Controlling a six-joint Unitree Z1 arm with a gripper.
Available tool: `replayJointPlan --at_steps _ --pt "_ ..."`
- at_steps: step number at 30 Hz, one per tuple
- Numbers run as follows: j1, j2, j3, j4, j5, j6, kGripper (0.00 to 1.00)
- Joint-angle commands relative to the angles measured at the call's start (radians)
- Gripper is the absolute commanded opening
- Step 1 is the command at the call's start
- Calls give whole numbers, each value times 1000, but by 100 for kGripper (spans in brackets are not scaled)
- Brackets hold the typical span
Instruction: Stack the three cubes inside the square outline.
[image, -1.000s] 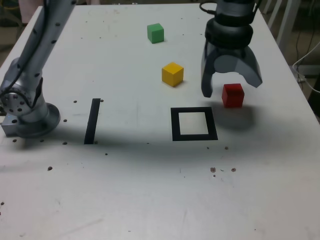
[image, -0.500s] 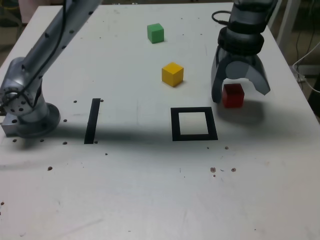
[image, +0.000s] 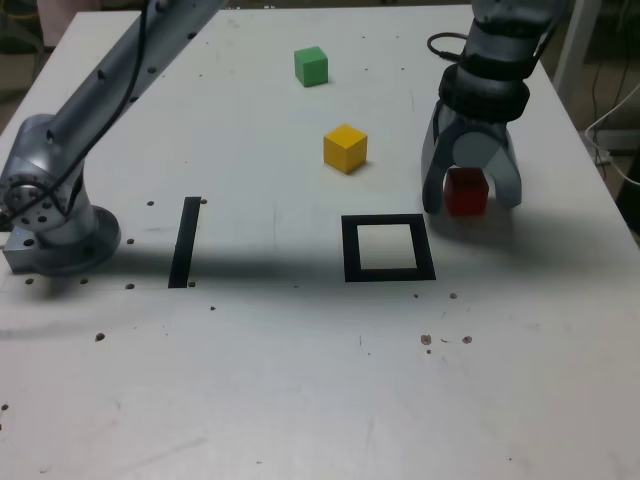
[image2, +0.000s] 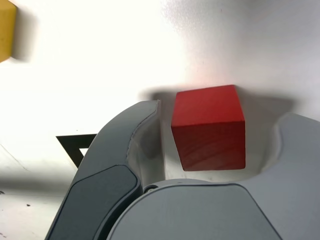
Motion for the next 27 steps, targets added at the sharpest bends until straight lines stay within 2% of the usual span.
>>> replayJointPlan --at_steps 1,17,27 --pt "2 5 -3 4 5 2 29" --pt "-4 -27 7 31 15 2 29" --pt "-34 -178 158 24 16 -38 29"
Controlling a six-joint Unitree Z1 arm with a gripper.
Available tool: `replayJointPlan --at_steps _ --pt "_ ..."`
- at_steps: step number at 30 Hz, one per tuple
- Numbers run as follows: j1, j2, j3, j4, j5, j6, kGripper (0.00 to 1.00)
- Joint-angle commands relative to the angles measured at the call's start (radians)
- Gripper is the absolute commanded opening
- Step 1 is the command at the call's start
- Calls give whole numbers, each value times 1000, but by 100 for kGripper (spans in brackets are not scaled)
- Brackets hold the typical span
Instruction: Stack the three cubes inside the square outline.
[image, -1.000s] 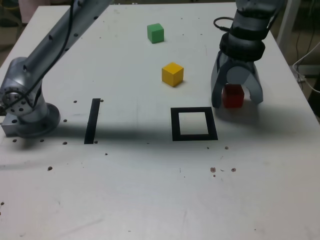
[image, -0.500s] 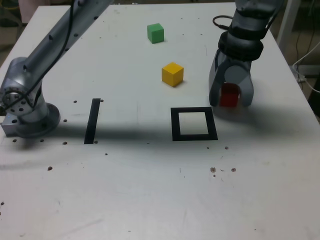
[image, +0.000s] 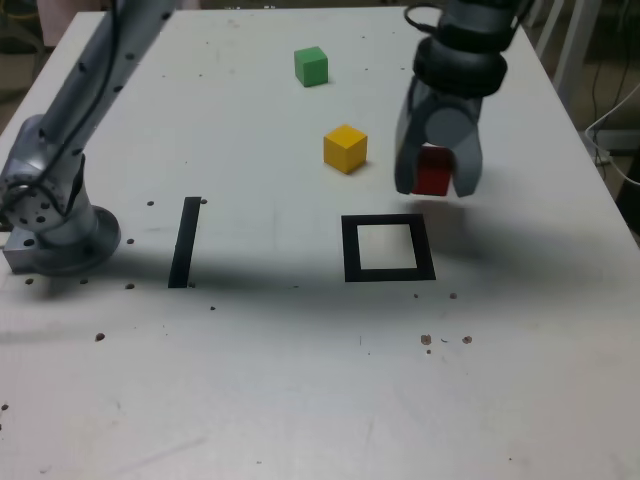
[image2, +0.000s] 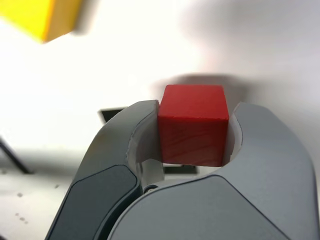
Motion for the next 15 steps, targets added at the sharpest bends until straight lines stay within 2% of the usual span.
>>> replayJointPlan --at_steps 1,8,15 --pt "-11 -39 38 -8 -6 -11 29" --pt "-55 -149 210 -72 -50 -44 29" --pt "-90 -212 342 -156 -90 -61 29"
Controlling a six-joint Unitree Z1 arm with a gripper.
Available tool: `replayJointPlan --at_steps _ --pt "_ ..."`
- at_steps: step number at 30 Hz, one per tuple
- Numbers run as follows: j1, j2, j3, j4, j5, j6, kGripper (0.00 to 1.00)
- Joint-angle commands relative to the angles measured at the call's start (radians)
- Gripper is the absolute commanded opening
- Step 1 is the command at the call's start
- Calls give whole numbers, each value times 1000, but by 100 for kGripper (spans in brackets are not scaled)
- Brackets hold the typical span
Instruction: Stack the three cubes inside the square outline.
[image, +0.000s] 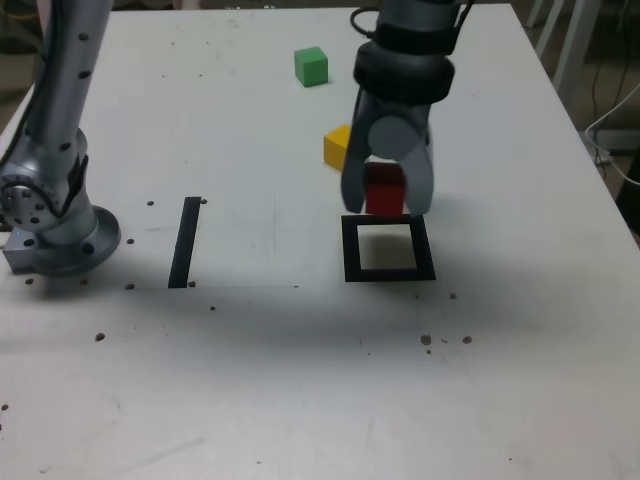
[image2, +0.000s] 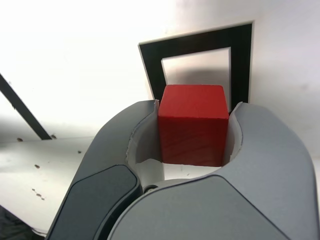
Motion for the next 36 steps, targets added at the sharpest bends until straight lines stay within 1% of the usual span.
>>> replayJointPlan --at_steps 1,7,11,16,27,36 --pt "-10 -22 43 -36 -12 -5 29" --pt "-31 -48 129 -109 -30 -16 29" --pt "-37 -42 151 -138 -38 -26 29" --pt "-37 -26 163 -171 -40 -44 29" --pt "-37 13 161 -204 -40 -50 29" --pt "-19 27 159 -209 -35 -51 29"
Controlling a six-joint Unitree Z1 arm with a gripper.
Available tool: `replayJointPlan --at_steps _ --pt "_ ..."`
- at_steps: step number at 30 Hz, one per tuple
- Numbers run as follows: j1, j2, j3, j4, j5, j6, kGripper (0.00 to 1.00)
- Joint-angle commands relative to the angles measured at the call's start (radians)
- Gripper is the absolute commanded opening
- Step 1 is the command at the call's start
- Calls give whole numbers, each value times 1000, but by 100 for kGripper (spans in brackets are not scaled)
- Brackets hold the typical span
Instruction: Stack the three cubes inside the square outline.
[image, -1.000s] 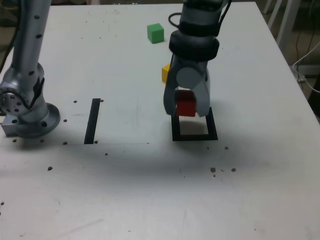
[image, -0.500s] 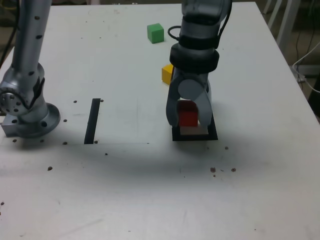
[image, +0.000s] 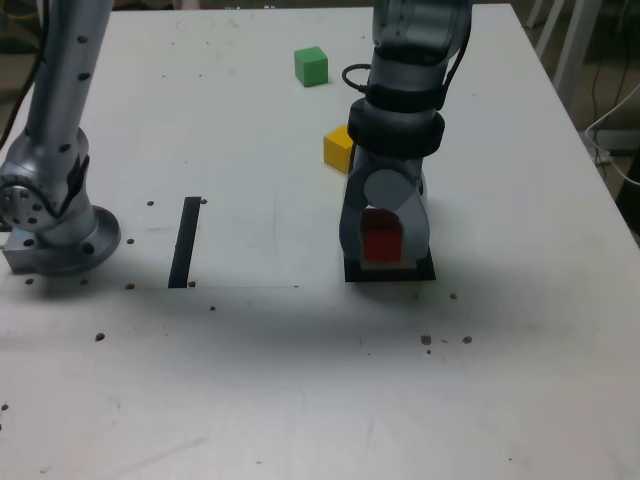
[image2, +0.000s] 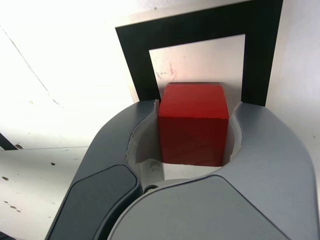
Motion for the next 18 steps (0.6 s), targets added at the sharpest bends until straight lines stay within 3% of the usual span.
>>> replayJointPlan --at_steps 1,7,9,11,15,18 --pt "9 8 -4 -2 3 -1 29" --pt "21 23 -10 -6 6 3 30" --pt "23 28 -11 -11 8 6 34" --pt "25 30 -10 -15 8 10 45" --pt "27 30 -6 -24 9 17 79" --pt "27 28 1 -30 8 19 92"
